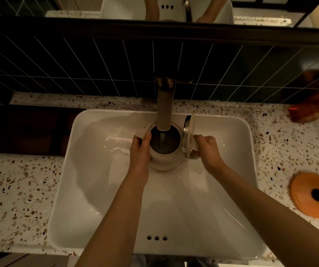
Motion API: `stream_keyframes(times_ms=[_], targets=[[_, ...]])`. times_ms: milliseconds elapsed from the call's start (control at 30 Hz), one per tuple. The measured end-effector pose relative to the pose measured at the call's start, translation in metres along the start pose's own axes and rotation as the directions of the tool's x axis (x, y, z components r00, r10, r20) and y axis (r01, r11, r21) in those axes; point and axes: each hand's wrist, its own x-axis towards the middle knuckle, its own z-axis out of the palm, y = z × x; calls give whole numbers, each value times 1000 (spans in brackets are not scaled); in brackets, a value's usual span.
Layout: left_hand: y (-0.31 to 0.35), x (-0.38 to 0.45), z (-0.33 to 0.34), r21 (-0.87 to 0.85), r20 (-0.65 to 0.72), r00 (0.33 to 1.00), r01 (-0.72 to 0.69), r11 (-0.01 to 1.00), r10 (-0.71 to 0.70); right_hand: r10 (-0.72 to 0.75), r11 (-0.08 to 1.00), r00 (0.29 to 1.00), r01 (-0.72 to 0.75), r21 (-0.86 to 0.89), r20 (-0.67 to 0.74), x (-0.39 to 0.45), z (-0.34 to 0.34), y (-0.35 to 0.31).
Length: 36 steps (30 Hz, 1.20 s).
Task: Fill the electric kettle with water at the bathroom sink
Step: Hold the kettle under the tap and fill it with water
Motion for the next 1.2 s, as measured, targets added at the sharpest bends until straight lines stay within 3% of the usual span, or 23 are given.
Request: stream_keyframes(times_ms=[1200], targets=[[1, 5, 0, 35, -32, 999, 36, 999, -35, 33, 999, 999, -33, -6, -11, 6, -2, 10]])
